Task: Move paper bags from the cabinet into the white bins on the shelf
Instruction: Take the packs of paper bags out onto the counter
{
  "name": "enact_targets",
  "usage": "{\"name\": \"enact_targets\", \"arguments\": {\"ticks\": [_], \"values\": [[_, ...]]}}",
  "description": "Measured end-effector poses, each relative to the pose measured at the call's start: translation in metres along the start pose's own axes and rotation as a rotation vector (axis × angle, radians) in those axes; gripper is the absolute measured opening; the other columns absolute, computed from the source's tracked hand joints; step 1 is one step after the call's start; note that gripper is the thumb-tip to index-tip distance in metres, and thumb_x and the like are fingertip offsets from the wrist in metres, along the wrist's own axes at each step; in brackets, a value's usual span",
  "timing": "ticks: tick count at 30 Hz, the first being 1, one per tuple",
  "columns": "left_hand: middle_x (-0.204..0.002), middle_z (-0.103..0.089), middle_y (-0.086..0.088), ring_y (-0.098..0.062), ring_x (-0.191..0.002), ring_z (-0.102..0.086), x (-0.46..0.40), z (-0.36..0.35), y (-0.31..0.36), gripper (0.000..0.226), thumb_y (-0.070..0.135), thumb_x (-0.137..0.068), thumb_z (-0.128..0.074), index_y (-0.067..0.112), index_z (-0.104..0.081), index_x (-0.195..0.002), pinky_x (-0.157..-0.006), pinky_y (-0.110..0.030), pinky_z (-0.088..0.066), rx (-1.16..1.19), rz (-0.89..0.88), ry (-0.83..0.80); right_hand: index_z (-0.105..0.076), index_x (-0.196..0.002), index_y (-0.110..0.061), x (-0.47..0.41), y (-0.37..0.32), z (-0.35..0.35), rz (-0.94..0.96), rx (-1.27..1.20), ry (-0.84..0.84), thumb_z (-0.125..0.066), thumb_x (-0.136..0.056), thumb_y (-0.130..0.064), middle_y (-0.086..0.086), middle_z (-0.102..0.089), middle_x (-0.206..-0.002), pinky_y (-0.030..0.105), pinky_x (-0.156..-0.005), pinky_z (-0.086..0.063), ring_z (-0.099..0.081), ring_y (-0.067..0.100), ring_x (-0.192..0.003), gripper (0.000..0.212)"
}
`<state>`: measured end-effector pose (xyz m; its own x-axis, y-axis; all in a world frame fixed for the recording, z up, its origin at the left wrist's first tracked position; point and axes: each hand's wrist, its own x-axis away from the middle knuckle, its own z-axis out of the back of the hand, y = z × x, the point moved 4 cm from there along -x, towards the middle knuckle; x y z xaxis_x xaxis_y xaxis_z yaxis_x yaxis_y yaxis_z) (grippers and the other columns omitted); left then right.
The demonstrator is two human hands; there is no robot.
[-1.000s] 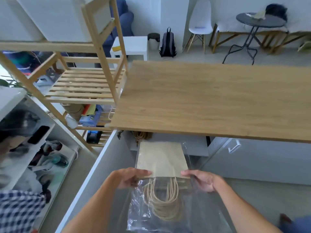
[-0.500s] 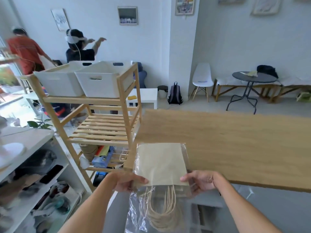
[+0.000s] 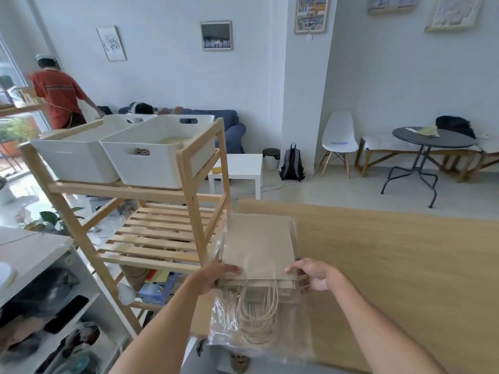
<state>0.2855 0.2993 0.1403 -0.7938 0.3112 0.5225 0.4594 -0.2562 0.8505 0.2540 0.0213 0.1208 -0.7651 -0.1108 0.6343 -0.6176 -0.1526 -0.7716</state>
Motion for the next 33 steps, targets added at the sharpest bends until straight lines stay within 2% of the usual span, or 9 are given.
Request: {"name": "enact_targets", "arguments": {"ticks": [6, 9, 11, 16, 19, 25, 28, 31, 33], "values": [[-0.115, -0.069, -0.017, -0.038, -0.099, -0.070, -0.060, 0.001, 0.022, 0.066, 0.015, -0.061, -0.091, 0.006, -0.059, -0.118, -0.085, -0.058, -0.056, 0.036, 0.026, 0.074, -0.063, -0.085, -0.017, -0.044, -0.030, 0.026, -0.085, 0.000, 0.013, -0.079, -0.041, -0.031, 0.008, -0.061, -0.081, 0.025, -0.050, -0.044, -0.055, 0.024, -0.065, 0.049], [-0.113, -0.070, -0.013, -0.031, -0.101, -0.069, -0.093, 0.007, 0.010, 0.083, 0.032, -0.049, -0.095, 0.008, -0.057, -0.119, -0.092, -0.052, -0.055, 0.018, 0.022, 0.132, -0.065, -0.107, -0.014, -0.065, -0.025, 0.030, -0.148, 0.038, 0.021, -0.079, -0.039, -0.036, 0.013, -0.066, -0.110, 0.032, -0.075, -0.054, -0.063, 0.027, -0.094, 0.073], [-0.112, -0.069, -0.011, -0.028, -0.101, -0.069, -0.103, 0.009, 0.003, 0.095, 0.037, -0.040, -0.095, 0.010, -0.054, -0.121, -0.092, -0.049, -0.056, -0.013, 0.033, 0.145, -0.064, -0.116, -0.019, -0.075, -0.022, 0.035, -0.152, 0.135, 0.032, -0.078, -0.048, -0.043, 0.005, -0.056, -0.130, 0.035, -0.092, -0.048, -0.056, 0.026, -0.117, 0.074], [-0.115, -0.066, -0.010, -0.028, -0.102, -0.067, -0.098, 0.006, 0.015, 0.087, 0.041, -0.047, -0.088, 0.011, -0.052, -0.120, -0.093, -0.047, -0.056, -0.082, 0.064, 0.154, -0.055, -0.120, -0.014, -0.072, -0.026, 0.042, -0.145, 0.127, 0.044, -0.079, -0.070, -0.037, 0.009, -0.060, -0.096, 0.026, -0.054, -0.049, -0.059, 0.021, -0.070, 0.060], [-0.118, -0.062, -0.008, -0.026, -0.105, -0.064, -0.101, 0.011, 0.016, 0.085, 0.048, -0.051, -0.085, 0.013, -0.051, -0.121, -0.094, -0.045, -0.055, -0.169, 0.102, 0.157, -0.051, -0.128, -0.013, -0.071, -0.027, 0.043, -0.123, 0.131, 0.043, -0.076, -0.077, -0.035, 0.012, -0.060, -0.105, 0.025, -0.055, -0.052, -0.059, 0.021, -0.073, 0.060], [-0.101, -0.054, -0.007, -0.020, -0.089, -0.052, -0.072, 0.012, 0.032, 0.039, 0.037, -0.093, -0.062, 0.008, -0.052, -0.119, -0.077, -0.030, -0.045, -0.340, 0.087, 0.203, -0.065, -0.109, -0.011, -0.058, -0.027, 0.043, 0.008, -0.033, 0.178, -0.053, -0.100, -0.025, 0.006, -0.067, -0.085, 0.026, -0.058, -0.047, -0.059, 0.017, -0.071, 0.020], [-0.104, -0.055, -0.008, -0.021, -0.093, -0.052, -0.048, 0.011, 0.028, 0.029, 0.032, -0.097, -0.057, 0.009, -0.054, -0.113, -0.073, -0.027, -0.043, -0.378, 0.050, 0.200, -0.064, -0.119, -0.005, -0.052, -0.014, 0.040, 0.058, -0.047, 0.219, -0.054, -0.099, -0.026, 0.005, -0.069, -0.097, 0.029, -0.069, -0.046, -0.062, 0.019, -0.086, 0.031], [-0.103, -0.052, -0.007, -0.018, -0.089, -0.050, -0.025, 0.009, 0.014, 0.016, 0.026, -0.097, -0.056, 0.012, -0.053, -0.105, -0.070, -0.027, -0.040, -0.374, 0.004, 0.197, -0.056, -0.133, -0.022, -0.040, 0.004, 0.030, 0.111, -0.038, 0.280, -0.058, -0.097, -0.032, -0.001, -0.061, -0.131, 0.037, -0.100, -0.045, -0.057, 0.023, -0.121, 0.038], [-0.097, -0.053, -0.003, -0.016, -0.088, -0.050, -0.008, 0.005, -0.002, 0.011, 0.023, -0.097, -0.058, 0.015, -0.052, -0.102, -0.074, -0.027, -0.039, -0.387, -0.047, 0.195, -0.051, -0.144, -0.020, -0.023, 0.015, 0.020, 0.180, -0.049, 0.398, -0.055, -0.100, -0.028, 0.002, -0.052, -0.148, 0.036, -0.112, -0.038, -0.050, 0.023, -0.135, 0.045]]}}
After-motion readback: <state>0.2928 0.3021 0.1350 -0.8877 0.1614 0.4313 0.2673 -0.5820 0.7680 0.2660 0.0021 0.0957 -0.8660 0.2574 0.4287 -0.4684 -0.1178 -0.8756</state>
